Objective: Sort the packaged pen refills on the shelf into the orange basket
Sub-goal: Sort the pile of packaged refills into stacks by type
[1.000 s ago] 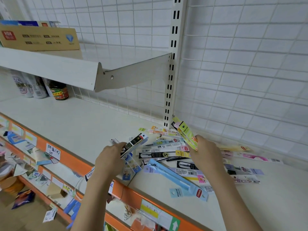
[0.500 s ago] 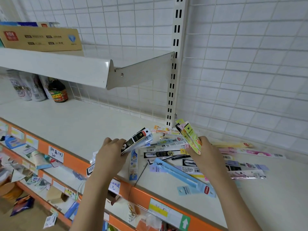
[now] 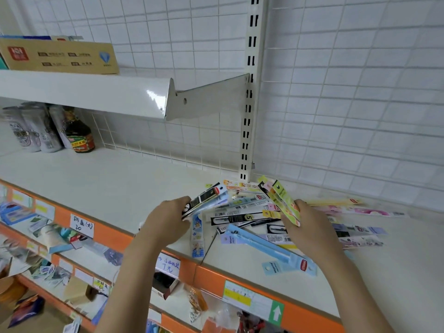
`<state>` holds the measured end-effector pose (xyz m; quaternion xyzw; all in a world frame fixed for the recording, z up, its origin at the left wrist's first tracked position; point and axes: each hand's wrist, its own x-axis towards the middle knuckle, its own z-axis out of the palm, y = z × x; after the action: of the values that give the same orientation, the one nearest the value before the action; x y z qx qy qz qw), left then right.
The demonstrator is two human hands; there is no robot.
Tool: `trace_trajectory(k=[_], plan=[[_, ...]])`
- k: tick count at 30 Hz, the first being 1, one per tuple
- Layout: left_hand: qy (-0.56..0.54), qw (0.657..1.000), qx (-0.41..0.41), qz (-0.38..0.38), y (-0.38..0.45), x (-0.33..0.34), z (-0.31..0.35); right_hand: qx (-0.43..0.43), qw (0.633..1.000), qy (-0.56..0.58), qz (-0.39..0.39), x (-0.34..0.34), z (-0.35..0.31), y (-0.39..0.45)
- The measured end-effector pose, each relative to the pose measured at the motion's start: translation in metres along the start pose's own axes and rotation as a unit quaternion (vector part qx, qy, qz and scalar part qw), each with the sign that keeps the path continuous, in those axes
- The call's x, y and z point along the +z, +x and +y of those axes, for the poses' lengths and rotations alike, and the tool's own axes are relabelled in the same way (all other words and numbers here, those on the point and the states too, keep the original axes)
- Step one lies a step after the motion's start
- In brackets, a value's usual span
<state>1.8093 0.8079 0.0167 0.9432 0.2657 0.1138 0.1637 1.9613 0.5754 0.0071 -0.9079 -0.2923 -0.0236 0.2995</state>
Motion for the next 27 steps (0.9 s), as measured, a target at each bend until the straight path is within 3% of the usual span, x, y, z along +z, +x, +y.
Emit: trace_trajectory(k=[6, 13, 24, 27], plan=[[0.049, 0.993, -0.012, -0.103, 0.001, 0.014, 0.002, 0.015, 1.000, -0.017, -0.006, 0.001, 0.002, -0.011], [0.051, 0.987, -0.025, -0.149, 0.006, 0.014, -0.001, 0.002, 1.000, -0.018, -0.008, 0.001, 0.004, -0.022], [0.085, 0.988, 0.043, -0.118, 0.003, 0.009, -0.010, 0.002, 0.999, -0.053, -0.007, 0.000, 0.002, -0.031], [0.079, 0.993, 0.047, -0.080, -0.001, 0.008, -0.010, 0.002, 0.999, -0.041, -0.007, -0.001, 0.001, -0.031]])
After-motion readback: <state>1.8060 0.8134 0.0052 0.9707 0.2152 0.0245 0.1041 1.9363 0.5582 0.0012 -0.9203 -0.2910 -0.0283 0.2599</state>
